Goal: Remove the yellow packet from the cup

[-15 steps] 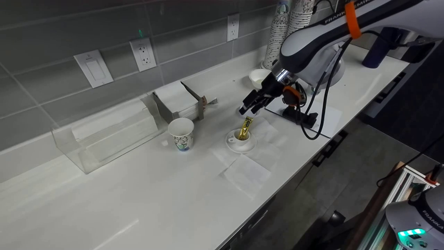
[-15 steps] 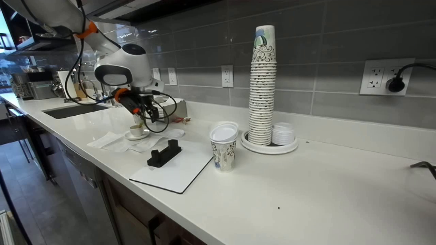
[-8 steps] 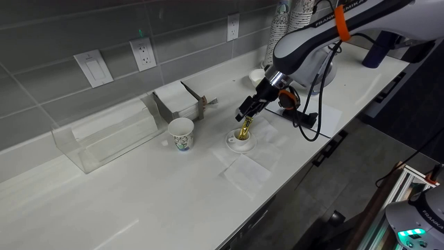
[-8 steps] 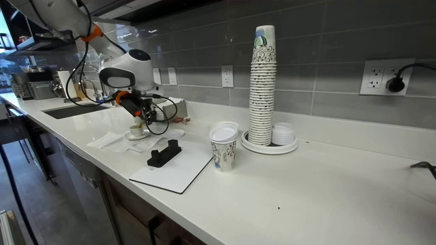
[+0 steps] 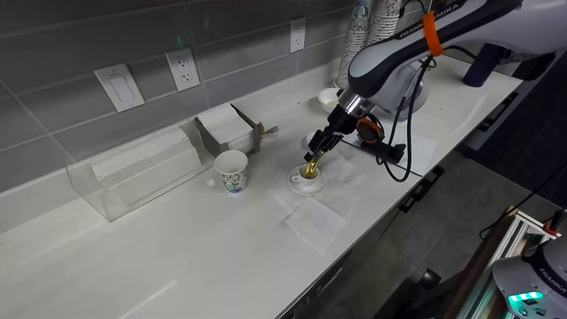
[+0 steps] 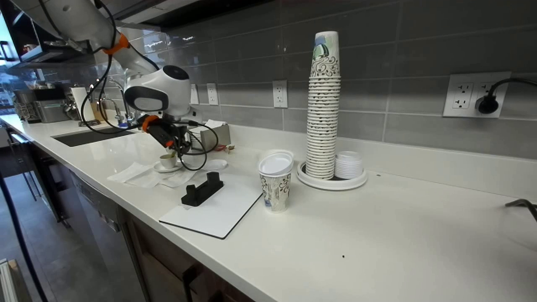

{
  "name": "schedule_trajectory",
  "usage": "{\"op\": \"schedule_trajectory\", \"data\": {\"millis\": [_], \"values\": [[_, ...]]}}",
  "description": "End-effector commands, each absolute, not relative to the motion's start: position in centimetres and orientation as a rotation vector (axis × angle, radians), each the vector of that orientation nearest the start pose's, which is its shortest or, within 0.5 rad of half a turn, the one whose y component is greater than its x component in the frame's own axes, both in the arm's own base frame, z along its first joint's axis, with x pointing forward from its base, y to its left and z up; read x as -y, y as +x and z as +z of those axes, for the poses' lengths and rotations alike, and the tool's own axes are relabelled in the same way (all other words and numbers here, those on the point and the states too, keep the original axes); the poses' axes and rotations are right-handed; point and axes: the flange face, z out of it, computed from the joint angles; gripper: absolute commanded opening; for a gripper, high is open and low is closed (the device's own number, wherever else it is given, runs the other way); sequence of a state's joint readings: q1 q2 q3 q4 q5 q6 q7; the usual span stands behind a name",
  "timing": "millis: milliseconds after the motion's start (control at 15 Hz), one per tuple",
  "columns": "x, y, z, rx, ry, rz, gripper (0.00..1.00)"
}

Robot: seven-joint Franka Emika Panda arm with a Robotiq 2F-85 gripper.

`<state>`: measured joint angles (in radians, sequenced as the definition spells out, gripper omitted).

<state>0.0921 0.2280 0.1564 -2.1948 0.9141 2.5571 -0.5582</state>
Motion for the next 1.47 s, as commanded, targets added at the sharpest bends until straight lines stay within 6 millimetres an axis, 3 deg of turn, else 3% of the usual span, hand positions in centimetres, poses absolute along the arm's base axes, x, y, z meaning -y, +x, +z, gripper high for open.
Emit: {"op": "schedule_trajectory", "data": {"millis": [0,200,267,533,867,1067,1400], "values": [[-12.5,55.5,29.1,0.045,-2.596,-0.279,0.25],[-12.4,54.7,29.4,0.071,-2.611,-0.235,0.03],[-12.4,54.2,29.7,0.091,-2.615,-0.22,0.01],[-12.9,52.9,31.9,0.135,-2.641,-0.25,0.0],[-12.2,50.0,36.4,0.102,-2.686,-0.353,0.0],[-10.7,47.9,38.1,-0.036,-2.673,-0.411,0.0],[-8.0,45.7,36.1,-0.415,-2.658,-0.297,0.0]]}}
